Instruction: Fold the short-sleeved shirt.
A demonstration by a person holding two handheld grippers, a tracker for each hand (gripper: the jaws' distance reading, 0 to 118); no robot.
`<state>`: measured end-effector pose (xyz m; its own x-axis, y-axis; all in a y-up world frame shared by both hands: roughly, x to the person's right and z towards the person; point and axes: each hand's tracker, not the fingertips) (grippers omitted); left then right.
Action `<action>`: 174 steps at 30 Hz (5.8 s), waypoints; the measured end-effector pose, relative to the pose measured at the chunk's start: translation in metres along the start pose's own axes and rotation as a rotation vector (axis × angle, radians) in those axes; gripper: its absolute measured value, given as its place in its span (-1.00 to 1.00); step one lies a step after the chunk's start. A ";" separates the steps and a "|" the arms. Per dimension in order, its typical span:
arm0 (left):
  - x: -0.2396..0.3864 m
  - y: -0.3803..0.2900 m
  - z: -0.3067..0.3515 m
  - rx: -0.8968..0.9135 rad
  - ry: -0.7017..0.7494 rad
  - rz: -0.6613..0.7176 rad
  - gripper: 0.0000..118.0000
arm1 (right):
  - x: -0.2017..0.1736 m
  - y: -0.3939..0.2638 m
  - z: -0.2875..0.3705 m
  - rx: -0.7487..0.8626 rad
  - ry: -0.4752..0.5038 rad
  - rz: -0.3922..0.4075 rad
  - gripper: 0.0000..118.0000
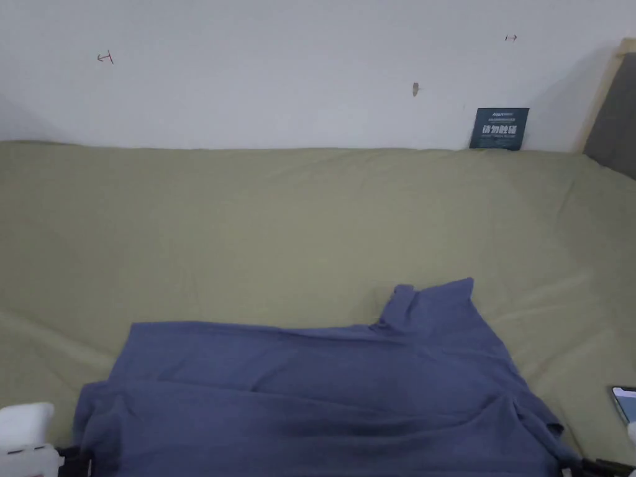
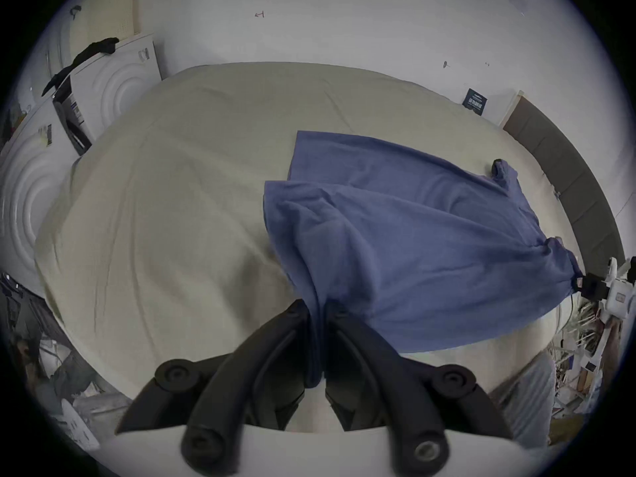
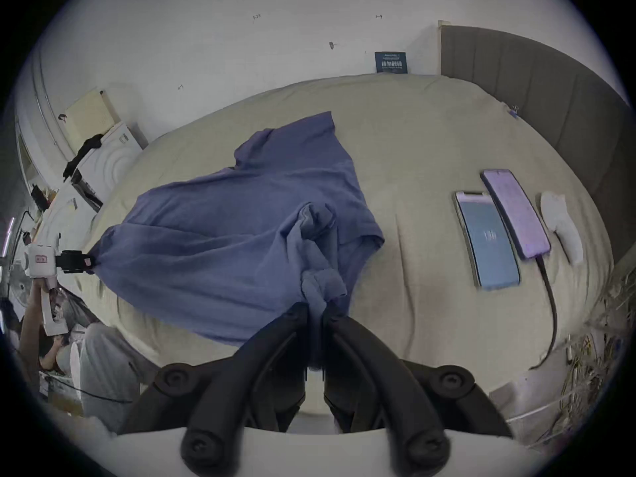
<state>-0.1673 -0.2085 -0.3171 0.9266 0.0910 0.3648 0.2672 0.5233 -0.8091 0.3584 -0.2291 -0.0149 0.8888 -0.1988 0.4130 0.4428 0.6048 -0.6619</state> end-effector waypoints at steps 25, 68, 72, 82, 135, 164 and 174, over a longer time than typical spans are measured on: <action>0.000 0.128 -0.073 0.074 0.025 -0.068 -0.99 | -0.024 0.084 -0.048 0.128 -0.058 -0.009 -0.95; 0.004 0.155 -0.084 0.042 -0.011 -0.060 -0.98 | -0.007 0.161 -0.080 0.046 -0.023 0.085 -0.94; -0.002 0.126 -0.041 0.086 -0.025 -0.065 -0.98 | -0.011 0.134 -0.027 0.098 -0.001 0.092 -0.94; -0.028 0.013 0.028 0.167 -0.060 -0.058 -0.98 | -0.018 0.025 0.048 0.147 0.021 0.137 -0.94; 0.091 0.058 0.121 0.685 -0.106 -0.120 -1.00 | -0.195 0.081 0.102 0.871 -0.148 0.227 -0.96; -0.123 0.008 -0.073 -0.277 -0.925 0.493 1.00 | -0.220 0.053 0.059 0.671 -0.182 0.233 -0.96; -0.092 -0.002 -0.085 -0.300 -0.723 0.384 -0.83 | -0.213 0.048 0.068 0.670 -0.162 0.217 -0.96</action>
<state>-0.2303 -0.2896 -0.3881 0.5990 0.7842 0.1622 0.1231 0.1100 -0.9863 0.1821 -0.1048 -0.0921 0.8968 0.0646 0.4377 0.0446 0.9710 -0.2348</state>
